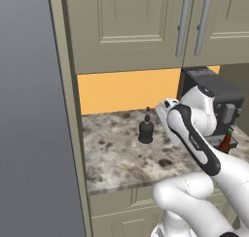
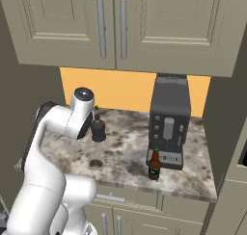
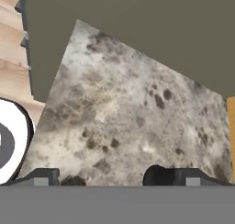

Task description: Move the drinks to the dining counter.

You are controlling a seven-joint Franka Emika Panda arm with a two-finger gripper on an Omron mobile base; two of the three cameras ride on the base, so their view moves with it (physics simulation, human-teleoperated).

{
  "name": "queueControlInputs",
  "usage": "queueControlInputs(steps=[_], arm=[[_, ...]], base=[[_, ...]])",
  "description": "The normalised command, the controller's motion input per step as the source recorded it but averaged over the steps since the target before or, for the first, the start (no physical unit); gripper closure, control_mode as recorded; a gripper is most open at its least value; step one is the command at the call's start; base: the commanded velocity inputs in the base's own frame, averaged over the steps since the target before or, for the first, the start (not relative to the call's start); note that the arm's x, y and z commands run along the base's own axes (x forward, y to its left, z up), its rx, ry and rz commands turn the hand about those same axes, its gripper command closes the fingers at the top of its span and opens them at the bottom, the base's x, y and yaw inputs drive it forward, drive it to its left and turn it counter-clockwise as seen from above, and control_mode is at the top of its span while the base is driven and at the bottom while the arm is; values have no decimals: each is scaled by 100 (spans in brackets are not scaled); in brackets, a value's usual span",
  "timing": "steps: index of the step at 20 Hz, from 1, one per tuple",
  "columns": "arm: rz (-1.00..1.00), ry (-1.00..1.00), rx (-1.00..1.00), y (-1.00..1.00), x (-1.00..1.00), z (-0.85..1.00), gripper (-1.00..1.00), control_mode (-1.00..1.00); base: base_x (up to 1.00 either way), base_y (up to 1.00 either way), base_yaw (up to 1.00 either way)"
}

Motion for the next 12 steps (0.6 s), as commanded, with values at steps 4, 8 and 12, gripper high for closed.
queueControlInputs(steps=[4, 8, 12], arm=[[-8, 0, 21, -16, 0, 0, -100, -100], [-13, 0, 35, -9, 0, 0, -100, -100], [-16, 0, 38, -2, 2, -1, -100, -100]], base=[[0, 0, 0], [0, 0, 0], [0, 0, 0]])
